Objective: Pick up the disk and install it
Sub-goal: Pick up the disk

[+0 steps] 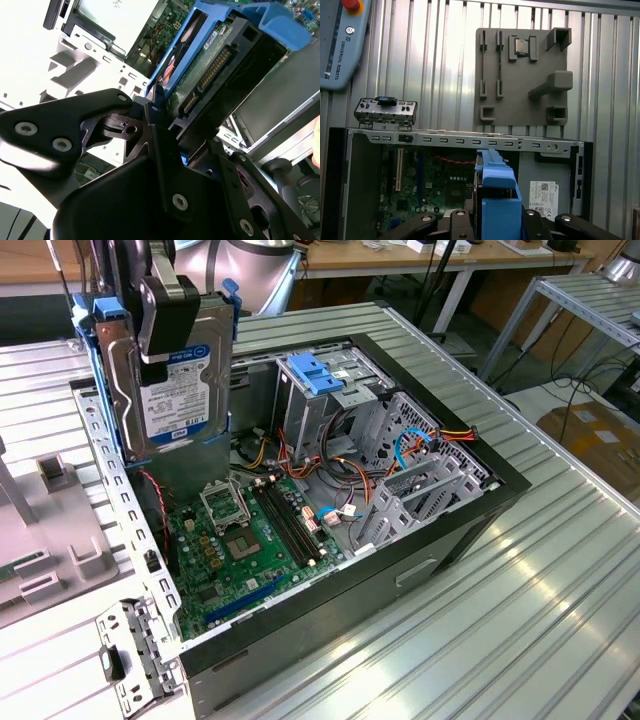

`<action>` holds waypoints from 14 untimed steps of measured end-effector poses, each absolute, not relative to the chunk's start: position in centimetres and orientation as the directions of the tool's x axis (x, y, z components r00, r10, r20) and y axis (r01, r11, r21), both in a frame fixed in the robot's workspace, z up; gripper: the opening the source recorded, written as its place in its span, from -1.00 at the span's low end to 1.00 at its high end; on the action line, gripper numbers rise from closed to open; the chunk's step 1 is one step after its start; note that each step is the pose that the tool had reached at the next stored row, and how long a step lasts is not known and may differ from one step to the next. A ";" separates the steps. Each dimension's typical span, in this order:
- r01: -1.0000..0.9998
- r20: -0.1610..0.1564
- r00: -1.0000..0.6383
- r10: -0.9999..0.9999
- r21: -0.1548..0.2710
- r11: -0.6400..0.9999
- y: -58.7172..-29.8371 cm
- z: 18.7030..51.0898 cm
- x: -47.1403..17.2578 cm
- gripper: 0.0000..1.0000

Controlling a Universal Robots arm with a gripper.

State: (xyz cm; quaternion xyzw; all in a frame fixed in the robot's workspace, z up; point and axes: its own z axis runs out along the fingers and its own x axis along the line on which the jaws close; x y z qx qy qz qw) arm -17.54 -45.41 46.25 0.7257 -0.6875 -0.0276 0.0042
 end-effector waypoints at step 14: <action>-0.998 -0.034 0.053 -0.998 0.044 -0.055 -45.4 46.2 -16.1 -0.26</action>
